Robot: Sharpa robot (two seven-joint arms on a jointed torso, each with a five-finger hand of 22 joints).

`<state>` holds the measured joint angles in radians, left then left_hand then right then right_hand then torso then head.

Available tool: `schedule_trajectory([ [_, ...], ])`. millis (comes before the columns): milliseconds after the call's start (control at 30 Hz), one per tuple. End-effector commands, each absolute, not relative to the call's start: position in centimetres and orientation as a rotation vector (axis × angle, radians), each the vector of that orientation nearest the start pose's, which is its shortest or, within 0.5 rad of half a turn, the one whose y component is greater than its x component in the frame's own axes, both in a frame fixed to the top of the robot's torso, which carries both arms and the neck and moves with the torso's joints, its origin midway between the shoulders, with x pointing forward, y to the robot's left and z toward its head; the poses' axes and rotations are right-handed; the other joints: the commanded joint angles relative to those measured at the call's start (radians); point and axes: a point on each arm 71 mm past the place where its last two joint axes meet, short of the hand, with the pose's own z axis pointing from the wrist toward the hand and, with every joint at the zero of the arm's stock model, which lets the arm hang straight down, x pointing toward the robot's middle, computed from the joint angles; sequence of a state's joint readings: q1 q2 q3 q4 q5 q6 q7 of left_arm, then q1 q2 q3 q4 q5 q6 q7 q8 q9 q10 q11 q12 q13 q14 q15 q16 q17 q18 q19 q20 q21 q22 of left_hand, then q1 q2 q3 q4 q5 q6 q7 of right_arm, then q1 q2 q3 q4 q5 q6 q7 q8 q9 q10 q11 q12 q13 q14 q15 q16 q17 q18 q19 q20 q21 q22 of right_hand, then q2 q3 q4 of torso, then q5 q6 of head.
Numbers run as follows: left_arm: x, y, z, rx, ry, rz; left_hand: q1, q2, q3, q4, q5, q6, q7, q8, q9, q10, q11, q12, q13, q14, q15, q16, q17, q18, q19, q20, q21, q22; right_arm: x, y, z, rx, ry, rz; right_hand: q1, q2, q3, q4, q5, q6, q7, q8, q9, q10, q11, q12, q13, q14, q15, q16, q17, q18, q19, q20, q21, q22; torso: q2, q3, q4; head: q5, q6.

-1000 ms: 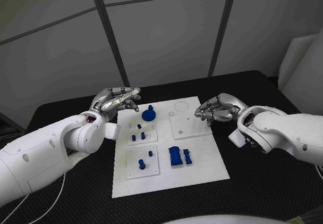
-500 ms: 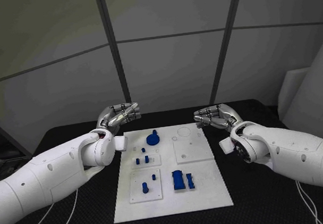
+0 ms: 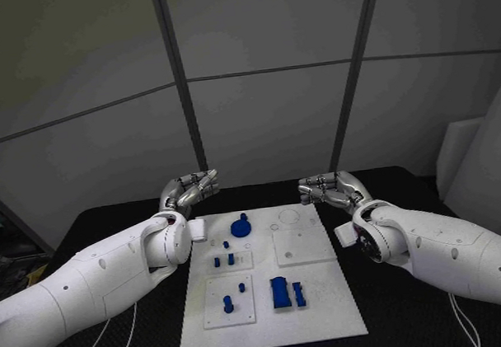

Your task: Assemble the parts on the task board

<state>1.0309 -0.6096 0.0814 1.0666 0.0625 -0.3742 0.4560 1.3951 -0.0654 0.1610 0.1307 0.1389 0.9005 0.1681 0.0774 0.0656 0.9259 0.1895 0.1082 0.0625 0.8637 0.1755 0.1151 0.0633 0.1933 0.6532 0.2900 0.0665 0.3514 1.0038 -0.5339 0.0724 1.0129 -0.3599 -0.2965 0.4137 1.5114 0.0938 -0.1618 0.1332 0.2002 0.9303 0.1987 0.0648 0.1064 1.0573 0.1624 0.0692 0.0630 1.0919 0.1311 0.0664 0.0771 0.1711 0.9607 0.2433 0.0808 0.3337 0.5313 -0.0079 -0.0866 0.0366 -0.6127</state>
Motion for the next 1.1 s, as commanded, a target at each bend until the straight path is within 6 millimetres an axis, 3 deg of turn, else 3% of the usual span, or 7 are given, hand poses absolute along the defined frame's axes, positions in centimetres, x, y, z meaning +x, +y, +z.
schedule_trajectory([
  [33, 54.1, 24.2, -26.0, -1.358, 1.19, -1.299, -0.419, 0.065, -0.05, -0.04, -0.042, -0.27, -0.05, -0.077, -0.066, -0.276, -0.058, -0.034, -0.063, -0.258, -0.054, -0.036, -0.063, -0.058, -0.193, -0.086, -0.066, -0.107, 53.7, -19.7, -27.4, 0.924, 1.461, 1.299, -0.453, -0.094, 0.05, -0.042, -0.06, -0.279, -0.06, -0.065, -0.034, -0.317, -0.049, -0.069, -0.063, -0.323, -0.039, -0.066, -0.077, -0.051, -0.284, -0.074, -0.081, -0.103, 0.0, 0.0005, -0.0004, 0.0, 0.0],
  [467, 51.7, 22.2, -24.8, -1.302, 1.206, -1.27, -0.794, 0.065, -0.161, -0.131, -0.139, -0.511, -0.095, -0.077, -0.066, -0.524, -0.109, -0.108, -0.063, -0.489, -0.1, -0.115, -0.063, -0.102, -0.368, -0.165, -0.066, -0.202, 51.7, -19.5, -25.5, 1.011, 1.352, 1.301, -0.859, -0.094, 0.162, -0.133, -0.113, -0.526, -0.112, -0.065, -0.106, -0.599, -0.092, -0.069, -0.063, -0.608, -0.131, -0.066, -0.077, -0.079, -0.535, -0.139, -0.081, -0.193, 0.011, 0.0068, 0.074, -0.031, 0.011],
  [500, 51.0, 21.8, -24.5, -1.289, 1.208, -1.264, -0.826, 0.065, -0.161, -0.131, -0.139, -0.531, -0.168, -0.077, -0.066, -0.546, -0.113, -0.108, -0.063, -0.509, -0.104, -0.115, -0.063, -0.102, -0.383, -0.172, -0.066, -0.21, 51.2, -19.4, -25.2, 1.032, 1.331, 1.298, -0.893, -0.094, 0.162, -0.133, -0.118, -0.547, -0.116, -0.065, -0.106, -0.624, -0.162, -0.069, -0.063, -0.634, -0.131, -0.066, -0.077, -0.079, -0.557, -0.145, -0.081, -0.201, 0.012, 0.0073, 0.0802, -0.034, 0.012],
  [533, 50.5, 21.5, -24.3, -1.28, 1.21, -1.26, -0.848, 0.065, -0.161, -0.131, -0.139, -0.546, -0.168, -0.077, -0.066, -0.561, -0.116, -0.108, -0.063, -0.523, -0.176, -0.115, -0.063, -0.102, -0.394, -0.176, -0.066, -0.216, 50.8, -19.4, -24.9, 1.048, 1.316, 1.295, -0.917, -0.094, 0.162, -0.133, -0.121, -0.562, -0.12, -0.065, -0.106, -0.64, -0.162, -0.069, -0.063, -0.652, -0.131, -0.066, -0.077, -0.087, -0.573, -0.148, -0.081, -0.206, 0.012, 0.0076, 0.0833, -0.035, 0.012],
  [633, 49.1, 20.7, -23.7, -1.255, 1.214, -1.248, -0.906, 0.065, -0.161, -0.131, -0.139, -0.583, -0.168, -0.077, -0.066, -0.599, -0.189, -0.108, -0.063, -0.559, -0.176, -0.115, -0.063, -0.103, -0.421, -0.189, -0.066, -0.23, 49.5, -19.3, -24.1, 1.097, 1.278, 1.281, -0.978, -0.094, 0.162, -0.133, -0.129, -0.6, -0.128, -0.065, -0.106, -0.683, -0.162, -0.069, -0.063, -0.697, -0.131, -0.066, -0.077, -0.09, -0.612, -0.158, -0.081, -0.219, 0.013, 0.0079, 0.0866, -0.037, 0.013],
  [667, 48.7, 20.4, -23.5, -1.248, 1.215, -1.245, -0.925, 0.065, -0.161, -0.131, -0.139, -0.595, -0.168, -0.077, -0.066, -0.611, -0.189, -0.108, -0.063, -0.57, -0.176, -0.115, -0.063, -0.102, -0.43, -0.192, -0.066, -0.235, 49.1, -19.3, -23.8, 1.112, 1.268, 1.276, -0.998, -0.094, 0.162, -0.133, -0.2, -0.612, -0.199, -0.065, -0.106, -0.697, -0.162, -0.069, -0.063, -0.712, -0.131, -0.066, -0.077, -0.09, -0.626, -0.161, -0.081, -0.223, 0.013, 0.0079, 0.0866, -0.037, 0.013],
  [1100, 46.2, 19.2, -22.4, -1.209, 1.218, -1.229, -1.125, 0.065, -0.161, -0.131, -0.139, -0.725, -0.168, -0.077, -0.066, -0.745, -0.189, -0.108, -0.063, -0.695, -0.176, -0.115, -0.063, -0.102, -0.526, -0.29, -0.066, -0.351, 46.2, -19.2, -22.4, 1.209, 1.218, 1.229, -1.216, -0.094, 0.162, -0.133, -0.2, -0.747, -0.199, -0.065, -0.106, -0.849, -0.162, -0.069, -0.063, -0.873, -0.131, -0.066, -0.077, -0.171, -0.767, -0.243, -0.081, -0.334, 0.013, 0.0079, 0.0866, -0.037, 0.013],
])
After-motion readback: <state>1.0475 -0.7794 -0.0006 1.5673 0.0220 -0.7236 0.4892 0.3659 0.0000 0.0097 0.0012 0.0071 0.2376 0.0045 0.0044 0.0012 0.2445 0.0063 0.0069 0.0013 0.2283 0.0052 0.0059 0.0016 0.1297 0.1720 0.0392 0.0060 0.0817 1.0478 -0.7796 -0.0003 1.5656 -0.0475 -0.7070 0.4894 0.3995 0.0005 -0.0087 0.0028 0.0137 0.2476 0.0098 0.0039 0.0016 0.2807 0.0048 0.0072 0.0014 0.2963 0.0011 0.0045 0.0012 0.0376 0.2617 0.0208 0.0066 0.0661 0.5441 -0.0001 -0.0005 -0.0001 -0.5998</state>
